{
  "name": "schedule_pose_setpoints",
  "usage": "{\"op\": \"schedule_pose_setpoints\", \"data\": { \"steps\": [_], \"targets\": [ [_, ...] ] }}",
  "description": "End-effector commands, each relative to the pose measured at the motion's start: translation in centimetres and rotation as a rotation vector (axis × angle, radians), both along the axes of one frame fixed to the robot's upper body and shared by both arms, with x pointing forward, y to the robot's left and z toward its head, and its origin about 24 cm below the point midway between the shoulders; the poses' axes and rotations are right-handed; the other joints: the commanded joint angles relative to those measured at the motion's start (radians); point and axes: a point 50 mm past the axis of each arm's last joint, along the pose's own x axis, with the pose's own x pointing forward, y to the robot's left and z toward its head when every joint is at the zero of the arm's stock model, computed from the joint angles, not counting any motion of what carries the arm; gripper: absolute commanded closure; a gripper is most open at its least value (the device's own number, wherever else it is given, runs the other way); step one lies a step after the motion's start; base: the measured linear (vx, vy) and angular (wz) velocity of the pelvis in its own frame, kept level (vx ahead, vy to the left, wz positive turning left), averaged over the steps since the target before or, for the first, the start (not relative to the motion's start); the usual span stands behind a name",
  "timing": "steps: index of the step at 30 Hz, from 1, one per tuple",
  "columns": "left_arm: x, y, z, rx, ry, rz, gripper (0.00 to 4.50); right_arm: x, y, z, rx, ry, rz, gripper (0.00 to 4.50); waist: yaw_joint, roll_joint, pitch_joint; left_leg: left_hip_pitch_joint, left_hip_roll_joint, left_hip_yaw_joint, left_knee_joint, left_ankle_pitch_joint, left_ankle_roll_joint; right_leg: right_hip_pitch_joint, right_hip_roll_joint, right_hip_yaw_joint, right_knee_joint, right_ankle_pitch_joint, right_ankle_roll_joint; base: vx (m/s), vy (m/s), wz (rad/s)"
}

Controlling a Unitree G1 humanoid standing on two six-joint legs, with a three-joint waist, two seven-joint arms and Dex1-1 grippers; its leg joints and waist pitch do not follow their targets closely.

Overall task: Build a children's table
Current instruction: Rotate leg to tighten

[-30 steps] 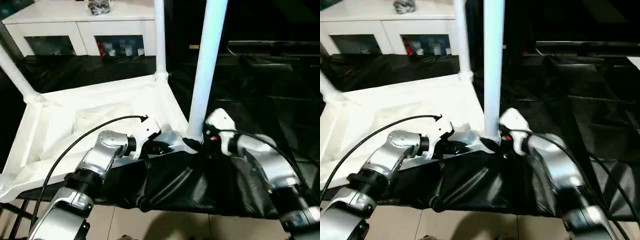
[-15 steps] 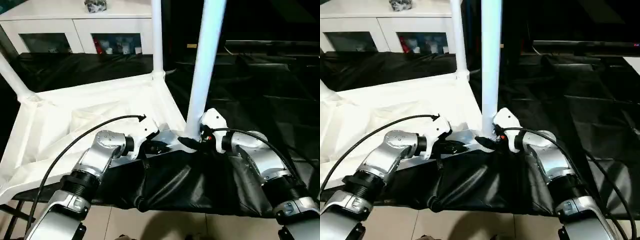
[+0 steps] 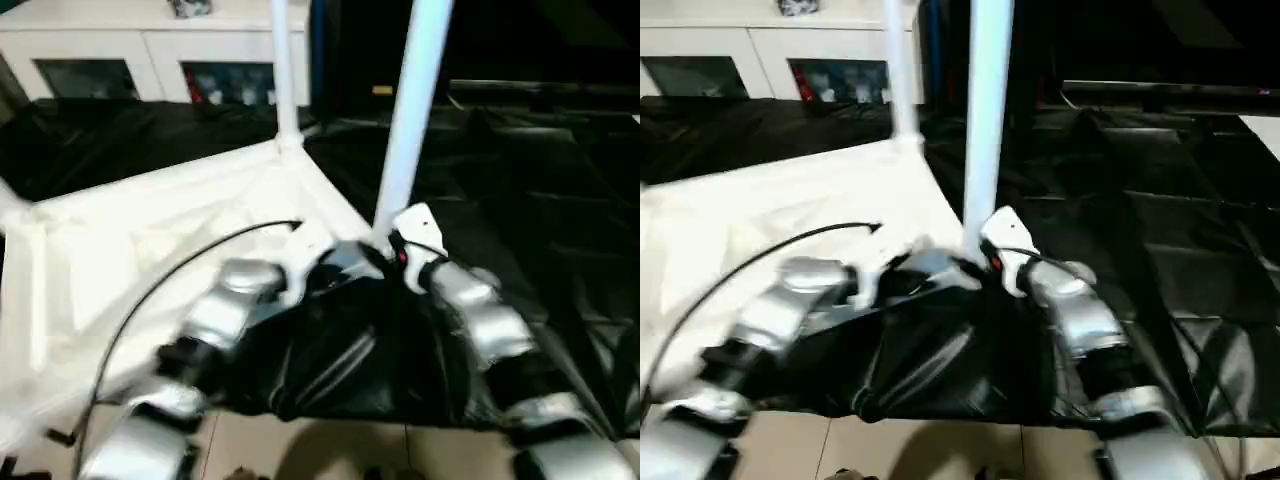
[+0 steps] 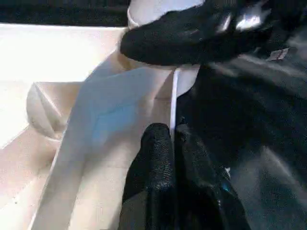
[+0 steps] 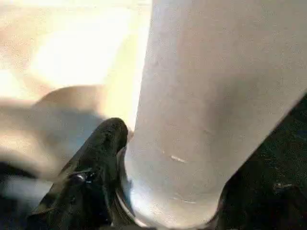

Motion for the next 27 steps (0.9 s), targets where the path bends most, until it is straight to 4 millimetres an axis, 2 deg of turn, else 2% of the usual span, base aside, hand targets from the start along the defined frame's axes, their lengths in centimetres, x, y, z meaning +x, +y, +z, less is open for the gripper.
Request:
{"op": "schedule_pose_setpoints", "data": {
  "steps": [1,2,3,4,6,7,8,9,10,12,13,14,15,18,20,23,25,26,27],
  "targets": [
    [-0.4,-2.0,-0.9,-0.038,0.018,0.032,4.50,-1.1,2.6,-2.2,0.021,0.101,-0.006,1.81,0.004,-0.015,-0.052,0.013,0.027,-0.010,-0.075,-0.266,0.031,0.035,-0.072,0.042,-0.095,-0.409,-0.177,0.000,0.000,0.00],
    [-0.5,-2.5,-0.9,-0.047,0.014,0.035,4.50,-1.0,3.5,-2.1,0.032,0.097,0.013,1.81,0.003,-0.012,-0.050,0.015,0.026,-0.012,-0.076,-0.300,0.029,0.033,-0.072,0.041,-0.100,-0.444,-0.164,0.000,0.000,0.00],
    [-0.4,-2.6,-0.8,-0.053,0.007,0.037,4.50,-1.0,4.0,-1.9,0.033,0.091,0.022,1.81,0.002,-0.014,-0.048,0.014,0.025,-0.013,-0.077,-0.315,0.028,0.033,-0.073,0.040,-0.101,-0.464,-0.157,0.000,0.000,0.00],
    [-0.4,-2.6,-0.8,-0.053,0.007,0.037,4.50,-1.0,4.0,-1.9,0.033,0.091,0.022,1.81,0.001,-0.011,-0.047,0.016,0.024,-0.016,-0.079,-0.340,0.025,0.032,-0.073,0.037,-0.106,-0.500,-0.140,0.000,0.000,0.00],
    [-0.4,-2.7,-0.6,-0.050,-0.015,0.025,4.50,-0.9,4.9,-1.5,0.098,0.097,0.069,1.81,-0.001,-0.011,-0.049,0.014,0.024,-0.019,-0.081,-0.357,0.025,0.033,-0.075,0.037,-0.108,-0.523,-0.122,0.000,0.000,0.00],
    [-0.3,-2.6,-0.5,-0.045,-0.029,0.017,4.50,-1.0,5.2,-1.4,0.118,0.098,0.094,1.46,-0.003,-0.015,-0.050,0.014,0.024,-0.019,-0.080,-0.361,0.029,0.031,-0.075,0.037,-0.110,-0.528,-0.115,0.000,0.000,0.00],
    [-0.4,-2.6,-0.4,-0.049,-0.039,0.003,4.50,-0.9,5.1,-1.3,0.117,0.090,0.102,1.12,-0.002,-0.013,-0.050,0.012,0.025,-0.020,-0.081,-0.356,0.032,0.031,-0.077,0.038,-0.109,-0.523,-0.115,0.000,0.000,0.00],
    [-0.4,-2.4,-0.4,-0.052,-0.042,-0.009,4.50,-0.9,4.9,-1.1,0.119,0.081,0.107,1.12,-0.002,-0.013,-0.051,0.011,0.025,-0.019,-0.081,-0.351,0.034,0.031,-0.077,0.038,-0.108,-0.515,-0.116,0.000,0.000,0.00],
    [-0.4,-2.1,-0.3,-0.055,-0.050,-0.016,4.50,-0.9,4.6,-1.0,0.123,0.074,0.096,1.10,-0.001,-0.019,-0.052,0.008,0.026,-0.019,-0.082,-0.341,0.040,0.033,-0.078,0.039,-0.107,-0.504,-0.120,0.000,0.000,0.00],
    [-0.4,-1.3,-0.1,-0.063,-0.070,-0.045,4.50,-0.5,3.3,-0.6,0.109,0.044,0.087,0.89,0.000,-0.016,-0.054,0.006,0.027,-0.019,-0.082,-0.329,0.043,0.033,-0.080,0.040,-0.105,-0.490,-0.127,0.000,0.000,0.00],
    [-0.5,-1.1,-0.1,-0.064,-0.071,-0.054,4.50,-0.4,3.0,-0.5,0.102,0.035,0.087,0.70,0.000,-0.018,-0.054,0.001,0.029,-0.019,-0.082,-0.318,0.045,0.036,-0.082,0.040,-0.101,-0.475,-0.133,0.000,0.000,0.00],
    [-0.6,-0.8,-0.1,-0.066,-0.072,-0.067,4.50,-0.3,2.6,-0.3,0.092,0.022,0.089,0.70,0.000,-0.017,-0.054,0.001,0.030,-0.019,-0.083,-0.313,0.046,0.036,-0.082,0.040,-0.101,-0.469,-0.135,0.000,0.000,0.00],
    [-0.9,-0.1,-0.1,-0.069,-0.072,-0.109,4.50,-0.1,1.6,0.2,0.063,-0.015,0.124,0.59,0.002,-0.020,-0.056,-0.001,0.030,-0.017,-0.081,-0.301,0.052,0.038,-0.083,0.041,-0.098,-0.445,-0.144,0.000,0.000,0.00],
    [-1.2,0.8,-0.2,-0.075,-0.064,-0.149,4.50,-0.2,0.6,0.4,0.037,-0.016,0.208,0.59,0.007,-0.017,-0.059,0.002,0.031,-0.012,-0.077,-0.266,0.064,0.037,-0.081,0.044,-0.092,-0.382,-0.171,0.000,0.000,0.00],
    [-1.3,1.0,-0.1,-0.078,-0.063,-0.162,4.50,-0.3,0.2,0.5,0.032,-0.012,0.235,0.59,0.010,-0.019,-0.060,-0.005,0.032,-0.011,-0.077,-0.232,0.074,0.044,-0.082,0.045,-0.085,-0.328,-0.190,0.000,0.000,0.00],
    [-2.1,2.8,-0.2,-0.067,-0.024,-0.256,4.50,-1.4,-2.1,0.8,-0.006,0.032,0.469,0.59,0.022,-0.018,-0.064,-0.003,0.035,-0.010,-0.074,-0.193,0.093,0.051,-0.081,0.045,-0.075,-0.249,-0.213,0.000,0.000,0.00],
    [-2.2,3.1,-0.2,-0.059,-0.017,-0.271,4.50,-1.6,-2.4,0.8,-0.018,0.046,0.514,0.59,0.028,-0.015,-0.063,-0.002,0.037,-0.006,-0.072,-0.168,0.112,0.048,-0.078,0.045,-0.067,-0.182,-0.241,0.000,0.000,0.00],
    [-2.4,3.6,-0.2,-0.046,-0.006,-0.294,4.50,-2.0,-2.7,0.7,-0.037,0.064,0.579,0.59,0.031,-0.011,-0.063,-0.003,0.036,-0.008,-0.072,-0.165,0.111,0.050,-0.078,0.043,-0.066,-0.178,-0.243,0.000,0.000,0.00],
    [-2.5,3.9,-0.2,-0.038,0.001,-0.311,4.50,-2.3,-2.9,0.7,-0.052,0.077,0.625,0.59,0.030,-0.014,-0.062,-0.003,0.037,-0.007,-0.072,-0.171,0.111,0.050,-0.078,0.042,-0.067,-0.184,-0.246,0.000,0.000,0.00]
  ]
}}
